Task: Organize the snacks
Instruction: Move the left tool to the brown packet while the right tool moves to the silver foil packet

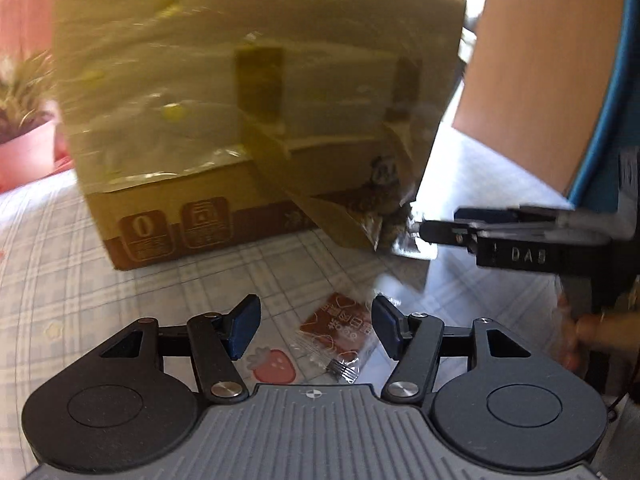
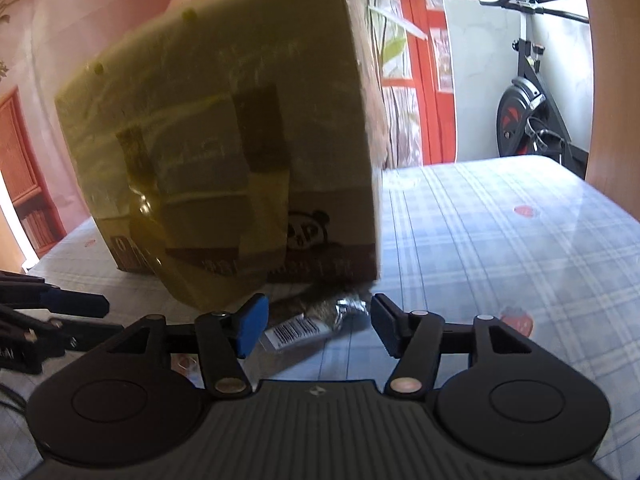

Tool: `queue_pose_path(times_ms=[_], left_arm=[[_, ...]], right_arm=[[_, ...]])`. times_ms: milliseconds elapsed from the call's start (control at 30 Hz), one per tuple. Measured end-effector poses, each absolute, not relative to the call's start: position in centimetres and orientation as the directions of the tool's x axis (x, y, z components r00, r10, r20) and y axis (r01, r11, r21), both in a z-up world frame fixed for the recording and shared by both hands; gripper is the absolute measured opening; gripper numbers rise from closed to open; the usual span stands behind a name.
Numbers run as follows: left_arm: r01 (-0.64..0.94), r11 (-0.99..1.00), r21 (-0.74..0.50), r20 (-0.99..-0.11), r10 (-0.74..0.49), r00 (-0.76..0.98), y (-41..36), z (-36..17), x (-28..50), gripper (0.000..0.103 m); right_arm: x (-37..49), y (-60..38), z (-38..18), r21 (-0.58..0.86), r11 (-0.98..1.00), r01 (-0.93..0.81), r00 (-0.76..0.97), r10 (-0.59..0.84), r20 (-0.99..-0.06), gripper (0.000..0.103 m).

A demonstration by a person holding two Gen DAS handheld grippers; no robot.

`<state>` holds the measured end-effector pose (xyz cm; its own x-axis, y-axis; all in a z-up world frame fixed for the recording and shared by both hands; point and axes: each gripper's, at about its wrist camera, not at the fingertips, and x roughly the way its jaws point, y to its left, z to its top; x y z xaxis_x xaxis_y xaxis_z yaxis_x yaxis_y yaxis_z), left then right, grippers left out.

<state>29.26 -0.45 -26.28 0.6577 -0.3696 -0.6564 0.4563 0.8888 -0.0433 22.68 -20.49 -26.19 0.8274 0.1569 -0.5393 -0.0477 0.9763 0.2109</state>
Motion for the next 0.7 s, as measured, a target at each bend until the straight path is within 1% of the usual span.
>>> queue_pose_path(times_ms=[33, 133, 300, 467, 500, 533, 600, 700], left_arm=[[0.464, 0.885, -0.029, -0.657, -0.367, 0.658, -0.7, -26.5, 29.3, 0.064], [0.478, 0.878, -0.018, -0.66, -0.369, 0.654, -1.2, -26.9, 29.5, 0.064], [0.514, 0.858, 0.011, -0.666, -0.377, 0.644, -2.4, -27.8, 29.6, 0.064], [0.535, 0.844, 0.036, -0.679, -0.372, 0.632, -3.3, -28.3, 29.6, 0.064], [0.536, 0.843, 0.042, -0.676, -0.37, 0.637, -3.4, -28.4, 29.6, 0.063], [0.535, 0.844, 0.042, -0.673, -0.371, 0.639, -3.5, -28.5, 29.6, 0.057], [0.523, 0.852, 0.038, -0.669, -0.367, 0.646, -3.4, -28.5, 29.6, 0.053], [0.49, 0.871, 0.037, -0.664, -0.345, 0.664, -3.1, -28.4, 29.4, 0.05]], right_arm=[[22.7, -20.5, -26.2, 0.208, 0.977, -0.046, 0.828, 0.154, -0.538, 0.061], [22.9, -20.5, -26.3, 0.211, 0.977, -0.038, 0.831, 0.148, -0.536, 0.066], [22.9, -21.1, -26.3, 0.244, 0.97, -0.022, 0.83, 0.154, -0.536, 0.066], [23.0, -21.0, -26.3, 0.244, 0.969, -0.038, 0.825, 0.169, -0.54, 0.066], [23.1, -20.9, -26.4, 0.246, 0.969, -0.04, 0.824, 0.171, -0.541, 0.066], [23.1, -21.0, -26.4, 0.249, 0.968, -0.039, 0.823, 0.172, -0.541, 0.066], [23.1, -21.1, -26.4, 0.259, 0.965, -0.035, 0.824, 0.175, -0.539, 0.066], [23.2, -21.3, -26.5, 0.272, 0.962, -0.031, 0.822, 0.179, -0.541, 0.066]])
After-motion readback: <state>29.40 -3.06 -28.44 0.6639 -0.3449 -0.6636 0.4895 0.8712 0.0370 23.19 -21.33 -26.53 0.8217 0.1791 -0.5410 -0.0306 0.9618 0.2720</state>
